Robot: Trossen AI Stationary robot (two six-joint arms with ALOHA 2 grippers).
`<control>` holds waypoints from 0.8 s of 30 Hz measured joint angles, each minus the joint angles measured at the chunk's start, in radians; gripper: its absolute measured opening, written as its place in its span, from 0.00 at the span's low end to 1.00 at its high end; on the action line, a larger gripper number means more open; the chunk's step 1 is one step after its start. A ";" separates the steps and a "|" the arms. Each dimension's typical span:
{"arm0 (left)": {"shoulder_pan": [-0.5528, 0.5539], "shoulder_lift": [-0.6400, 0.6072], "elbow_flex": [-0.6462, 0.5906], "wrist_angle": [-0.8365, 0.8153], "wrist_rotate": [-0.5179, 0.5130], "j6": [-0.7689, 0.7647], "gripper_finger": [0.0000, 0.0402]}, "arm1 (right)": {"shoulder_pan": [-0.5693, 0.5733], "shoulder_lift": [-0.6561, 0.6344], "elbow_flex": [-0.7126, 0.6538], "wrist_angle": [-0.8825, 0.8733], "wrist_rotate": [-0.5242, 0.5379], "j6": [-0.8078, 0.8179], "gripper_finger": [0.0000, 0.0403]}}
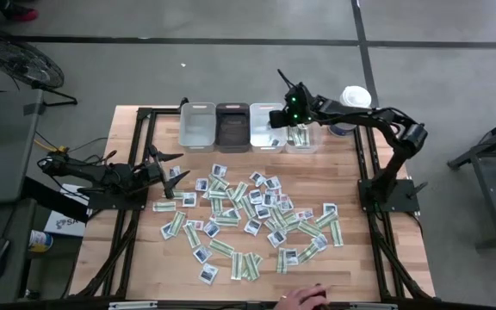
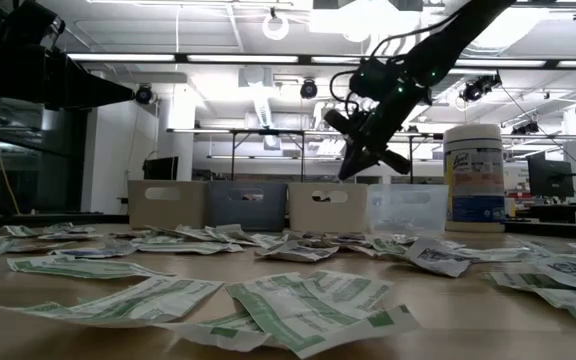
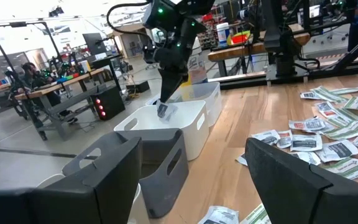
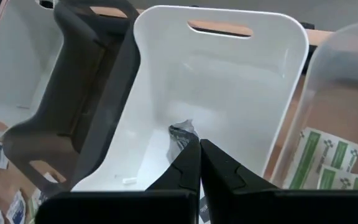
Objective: Pick & Place First Aid Supplies
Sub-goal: Put the black towelette pack into the white bin
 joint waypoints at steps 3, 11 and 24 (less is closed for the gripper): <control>0.000 0.000 0.000 0.000 0.000 0.000 0.70 | 0.000 0.000 0.000 -0.011 -0.005 -0.010 0.00; 0.000 0.000 0.000 0.000 0.000 0.000 0.70 | 0.001 0.000 0.000 -0.015 -0.057 -0.020 0.13; 0.000 0.000 0.000 0.000 0.000 0.000 0.70 | 0.137 -0.153 -0.001 -0.228 -0.074 -0.071 0.33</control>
